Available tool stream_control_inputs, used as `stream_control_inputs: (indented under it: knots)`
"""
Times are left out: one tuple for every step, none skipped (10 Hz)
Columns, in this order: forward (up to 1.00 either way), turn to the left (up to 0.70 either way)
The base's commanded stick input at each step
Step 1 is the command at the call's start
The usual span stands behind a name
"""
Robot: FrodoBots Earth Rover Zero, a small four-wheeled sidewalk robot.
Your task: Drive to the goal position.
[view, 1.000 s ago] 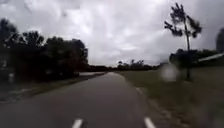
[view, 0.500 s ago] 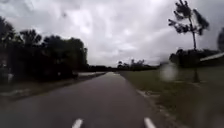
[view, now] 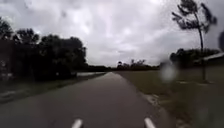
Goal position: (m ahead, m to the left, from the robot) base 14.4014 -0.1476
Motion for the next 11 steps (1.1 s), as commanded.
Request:
stream_control_inputs:
  knots:
    - [0.84,0.03]
    - [0.84,0.03]
    - [0.84,0.03]
    - [0.84,0.03]
    - [0.84,0.03]
    - [0.84,0.03]
    - [0.84,0.03]
    - [0.84,0.03]
    - [0.84,0.03]
    - [0.84,0.03]
    - [0.84,0.03]
